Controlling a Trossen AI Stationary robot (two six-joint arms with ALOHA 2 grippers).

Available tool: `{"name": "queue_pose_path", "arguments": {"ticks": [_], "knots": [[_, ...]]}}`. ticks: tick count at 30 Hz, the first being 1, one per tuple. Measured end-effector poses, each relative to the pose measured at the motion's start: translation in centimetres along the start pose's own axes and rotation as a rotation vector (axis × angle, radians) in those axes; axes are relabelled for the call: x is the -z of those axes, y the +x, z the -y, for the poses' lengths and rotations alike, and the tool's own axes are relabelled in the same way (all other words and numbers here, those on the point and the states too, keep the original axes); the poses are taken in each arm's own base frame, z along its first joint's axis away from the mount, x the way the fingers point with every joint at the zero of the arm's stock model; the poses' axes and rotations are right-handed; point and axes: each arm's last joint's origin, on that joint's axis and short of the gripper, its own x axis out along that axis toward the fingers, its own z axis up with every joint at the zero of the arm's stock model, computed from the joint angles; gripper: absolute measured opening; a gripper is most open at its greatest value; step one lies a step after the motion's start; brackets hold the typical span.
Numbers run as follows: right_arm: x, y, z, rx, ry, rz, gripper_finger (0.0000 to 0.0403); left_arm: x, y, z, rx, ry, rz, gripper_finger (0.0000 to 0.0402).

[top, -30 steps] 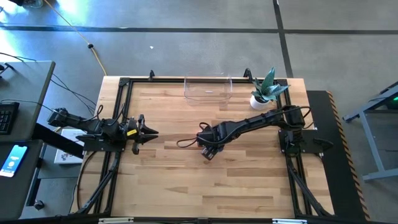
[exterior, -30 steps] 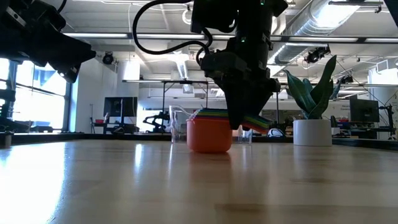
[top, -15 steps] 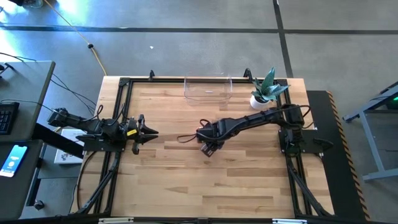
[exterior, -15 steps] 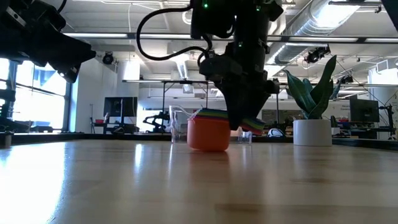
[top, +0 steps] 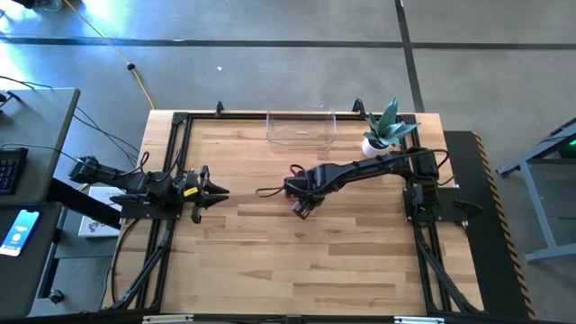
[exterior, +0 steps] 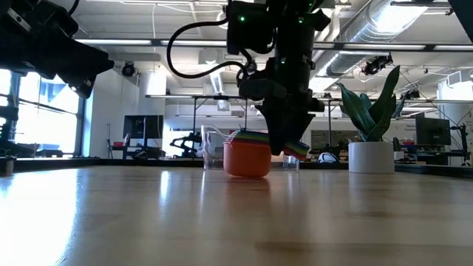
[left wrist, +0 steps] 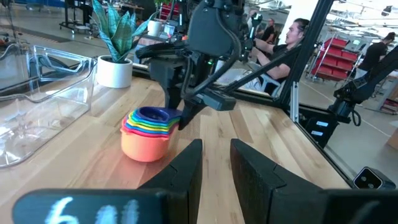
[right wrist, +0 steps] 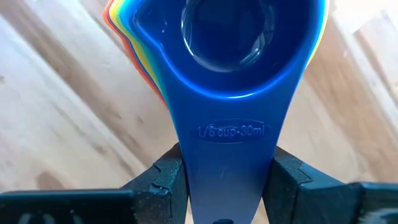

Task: Nest measuring cups in basket
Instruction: Put the nested measuring cups into the transparent bin

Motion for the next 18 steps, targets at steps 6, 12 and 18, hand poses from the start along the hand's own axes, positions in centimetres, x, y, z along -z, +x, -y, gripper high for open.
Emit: {"name": "queue_pose_path", "arguments": {"ticks": [6,12,18], "knots": [[-0.4,0.1,0.5,0.026,-0.005,0.020,0.0131,0.0,0.0,0.0,0.000,0.000,0.000,0.0074],[-0.9,0.1,0.9,0.029,-0.014,0.030,0.0131,0.0,0.0,0.0,0.000,0.000,0.000,0.0074],[-1.3,0.0,1.3,0.027,-0.023,0.034,0.0131,0.0,0.0,0.0,0.000,0.000,0.000,0.0074]]}}
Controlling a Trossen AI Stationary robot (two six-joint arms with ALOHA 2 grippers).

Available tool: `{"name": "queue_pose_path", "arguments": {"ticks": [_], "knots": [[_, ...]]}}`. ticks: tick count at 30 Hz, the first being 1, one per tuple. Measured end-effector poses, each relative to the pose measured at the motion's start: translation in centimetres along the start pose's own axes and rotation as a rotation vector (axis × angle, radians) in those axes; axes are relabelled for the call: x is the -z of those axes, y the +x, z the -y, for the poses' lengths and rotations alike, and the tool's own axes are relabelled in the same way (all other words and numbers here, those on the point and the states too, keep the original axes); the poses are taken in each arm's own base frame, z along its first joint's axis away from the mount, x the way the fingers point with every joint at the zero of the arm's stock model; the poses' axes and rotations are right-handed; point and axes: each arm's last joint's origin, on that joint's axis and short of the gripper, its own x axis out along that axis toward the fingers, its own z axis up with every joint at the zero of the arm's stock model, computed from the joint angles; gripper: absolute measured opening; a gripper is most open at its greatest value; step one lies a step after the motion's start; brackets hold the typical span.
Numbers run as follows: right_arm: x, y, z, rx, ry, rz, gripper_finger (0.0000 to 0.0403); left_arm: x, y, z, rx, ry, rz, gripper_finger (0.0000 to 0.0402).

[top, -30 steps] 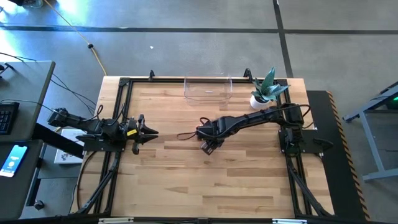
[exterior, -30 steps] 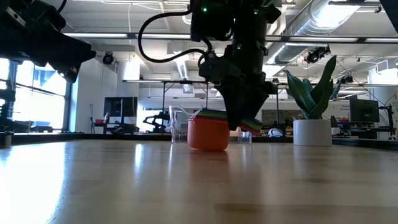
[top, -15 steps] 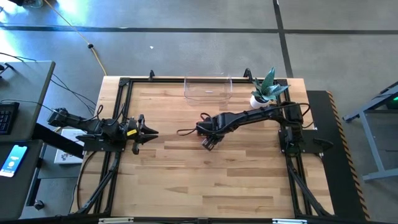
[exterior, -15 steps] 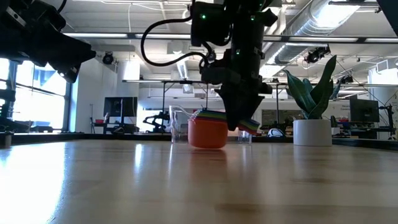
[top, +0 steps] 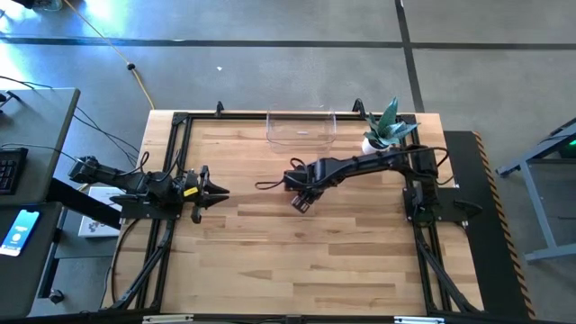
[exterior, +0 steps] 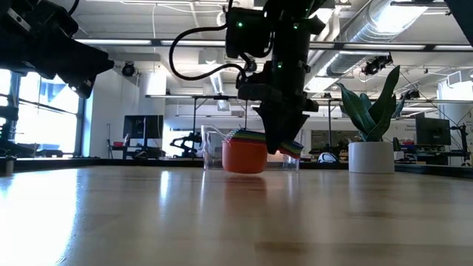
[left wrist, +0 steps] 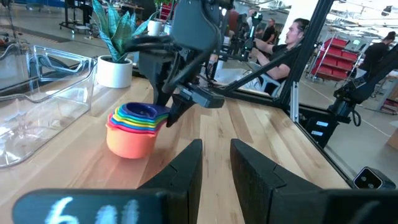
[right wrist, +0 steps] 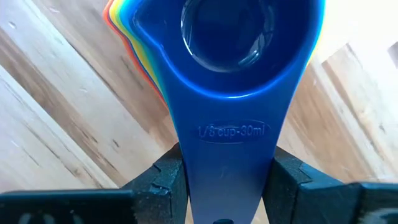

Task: Nest measuring cups in basket
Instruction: Put the nested measuring cups into the transparent bin

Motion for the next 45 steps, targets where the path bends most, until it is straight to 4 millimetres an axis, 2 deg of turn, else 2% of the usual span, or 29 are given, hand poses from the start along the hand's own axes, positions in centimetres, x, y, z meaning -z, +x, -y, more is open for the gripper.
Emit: {"name": "queue_pose_path", "arguments": {"ticks": [12,19,25,32,39,42,45], "knots": [[-2.5,-2.1,1.2,0.006,-0.032,0.051,0.0131,0.0,0.0,0.0,0.000,0.000,0.000,0.0074],[-4.6,-4.6,2.4,-0.002,-0.053,0.084,0.0131,0.0,0.0,0.0,0.000,0.000,0.000,0.0074],[-7.1,-7.3,5.3,0.021,-0.074,0.119,0.0131,0.0,0.0,0.0,0.000,0.000,-0.001,0.0074],[-10.0,-9.5,10.3,0.057,-0.157,0.178,0.0131,0.0,0.0,0.0,0.000,0.000,0.000,0.0074],[-11.7,-8.7,16.0,0.072,-0.238,0.169,0.0131,0.0,0.0,0.0,0.000,0.000,0.000,0.0074],[-12.3,-7.0,17.5,0.037,-0.259,0.130,0.0131,0.0,0.0,0.0,0.000,0.000,0.000,0.0074],[-12.8,-5.0,18.2,-0.001,-0.286,0.087,0.0131,0.0,0.0,0.0,0.000,0.000,0.000,0.0074]]}}
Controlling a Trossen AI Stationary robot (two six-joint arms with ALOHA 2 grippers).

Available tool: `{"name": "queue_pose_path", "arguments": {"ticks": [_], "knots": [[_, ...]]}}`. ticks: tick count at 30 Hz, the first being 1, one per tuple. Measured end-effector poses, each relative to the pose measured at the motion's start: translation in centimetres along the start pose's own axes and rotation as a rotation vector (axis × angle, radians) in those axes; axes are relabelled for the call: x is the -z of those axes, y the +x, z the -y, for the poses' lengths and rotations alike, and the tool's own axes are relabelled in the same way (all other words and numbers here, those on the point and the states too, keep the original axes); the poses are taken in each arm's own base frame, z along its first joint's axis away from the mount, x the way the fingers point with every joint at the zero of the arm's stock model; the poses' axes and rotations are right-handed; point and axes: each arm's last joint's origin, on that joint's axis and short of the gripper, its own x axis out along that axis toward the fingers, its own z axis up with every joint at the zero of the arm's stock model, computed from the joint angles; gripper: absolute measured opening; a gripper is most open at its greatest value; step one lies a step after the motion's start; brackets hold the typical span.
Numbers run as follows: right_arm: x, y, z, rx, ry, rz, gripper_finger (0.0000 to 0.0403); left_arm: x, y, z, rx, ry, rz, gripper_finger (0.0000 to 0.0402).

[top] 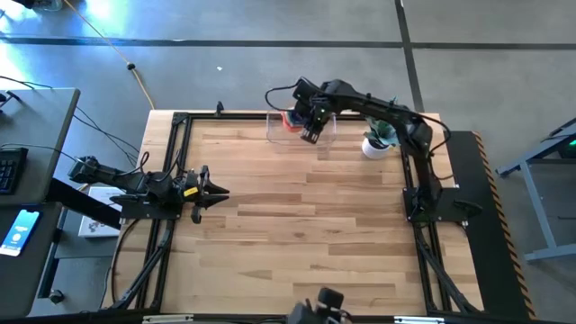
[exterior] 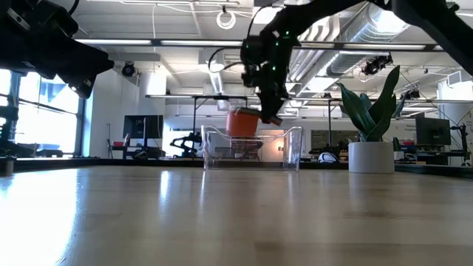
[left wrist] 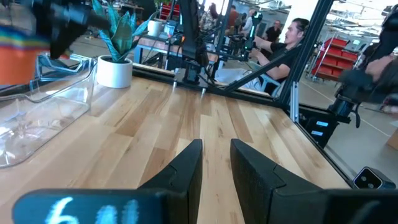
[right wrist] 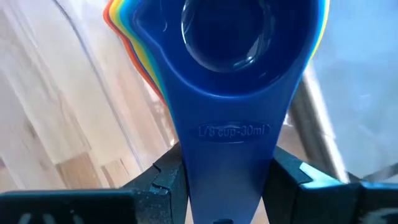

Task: Nest measuring cups in basket
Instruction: Put the nested measuring cups into the transparent bin

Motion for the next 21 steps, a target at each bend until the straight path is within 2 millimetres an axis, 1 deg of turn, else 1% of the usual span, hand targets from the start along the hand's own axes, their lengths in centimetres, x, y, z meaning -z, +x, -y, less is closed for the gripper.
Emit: {"name": "queue_pose_path", "arguments": {"ticks": [5,9,11,21], "knots": [[0.0,3.8,0.6,-0.026,-0.019,-0.082,0.0131,0.0,0.0,0.0,0.000,0.000,0.000,0.0074],[0.2,5.7,1.0,-0.075,-0.021,-0.122,0.0131,0.0,0.0,0.0,0.000,0.000,0.000,0.0074],[0.3,6.1,1.0,-0.085,-0.027,-0.126,0.0131,0.0,0.0,0.0,0.000,0.000,0.000,0.0074],[0.3,6.1,1.2,-0.083,-0.022,-0.127,0.0149,0.0,0.0,0.0,0.000,0.000,0.000,0.0074]]}}
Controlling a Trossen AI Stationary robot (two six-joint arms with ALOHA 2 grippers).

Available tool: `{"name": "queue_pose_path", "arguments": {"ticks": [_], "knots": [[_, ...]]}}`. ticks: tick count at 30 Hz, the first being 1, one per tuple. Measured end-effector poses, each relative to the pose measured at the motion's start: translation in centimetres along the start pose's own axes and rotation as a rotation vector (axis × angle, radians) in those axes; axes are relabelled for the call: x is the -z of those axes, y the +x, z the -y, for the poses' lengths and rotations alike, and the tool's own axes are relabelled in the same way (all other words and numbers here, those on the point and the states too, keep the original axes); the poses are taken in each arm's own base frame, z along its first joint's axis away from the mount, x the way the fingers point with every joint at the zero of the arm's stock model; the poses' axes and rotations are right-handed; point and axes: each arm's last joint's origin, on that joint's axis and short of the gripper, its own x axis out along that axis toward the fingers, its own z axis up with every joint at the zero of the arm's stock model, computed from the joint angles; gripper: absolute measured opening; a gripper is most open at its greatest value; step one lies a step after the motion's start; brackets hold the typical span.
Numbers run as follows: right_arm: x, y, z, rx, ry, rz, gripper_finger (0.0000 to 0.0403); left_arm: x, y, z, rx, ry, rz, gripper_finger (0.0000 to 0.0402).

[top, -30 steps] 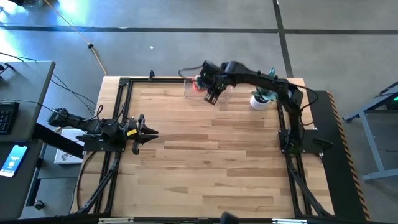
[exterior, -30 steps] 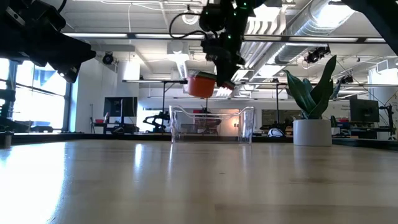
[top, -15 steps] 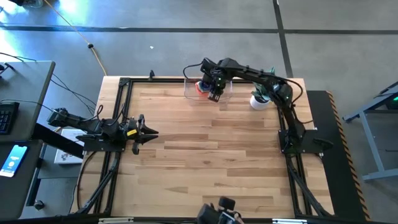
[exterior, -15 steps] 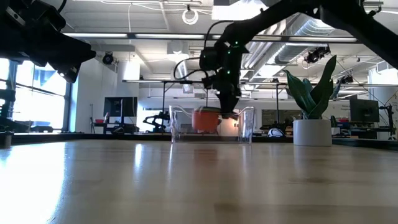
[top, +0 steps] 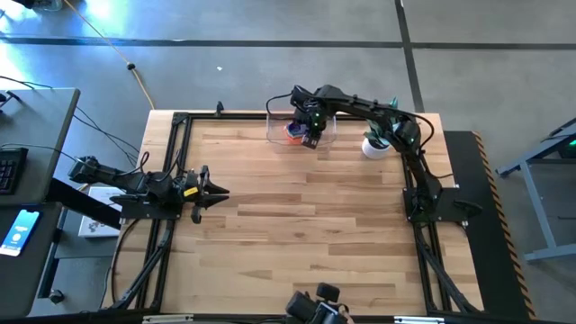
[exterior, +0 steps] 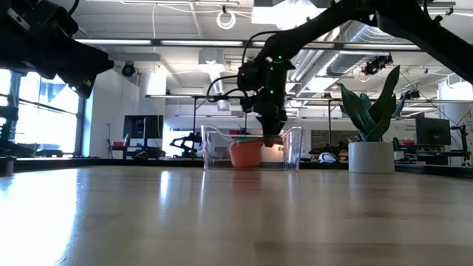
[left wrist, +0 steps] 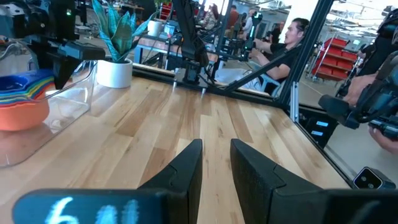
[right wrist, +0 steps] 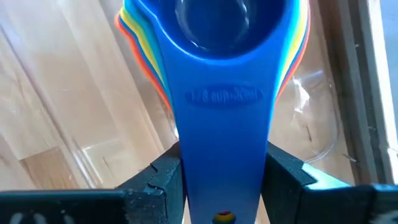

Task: Nest measuring cups in basket
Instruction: Put the nested measuring cups into the transparent bin, then return to Home Position

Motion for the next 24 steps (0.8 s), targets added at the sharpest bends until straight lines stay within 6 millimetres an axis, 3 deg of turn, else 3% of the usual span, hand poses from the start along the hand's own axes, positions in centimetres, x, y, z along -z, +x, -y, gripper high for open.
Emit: {"name": "queue_pose_path", "arguments": {"ticks": [8,18,24], "knots": [[0.1,0.0,0.1,0.003,0.002,-0.007,0.0160,0.0,0.0,0.0,-0.001,0.000,0.000,0.0074],[0.2,0.0,0.3,0.011,0.002,-0.010,0.0269,0.0,0.0,0.0,0.000,0.000,0.000,0.0074],[0.3,-2.0,0.2,0.019,0.034,0.025,0.0287,0.0,0.0,0.0,-0.001,0.000,0.000,0.0074]]}}
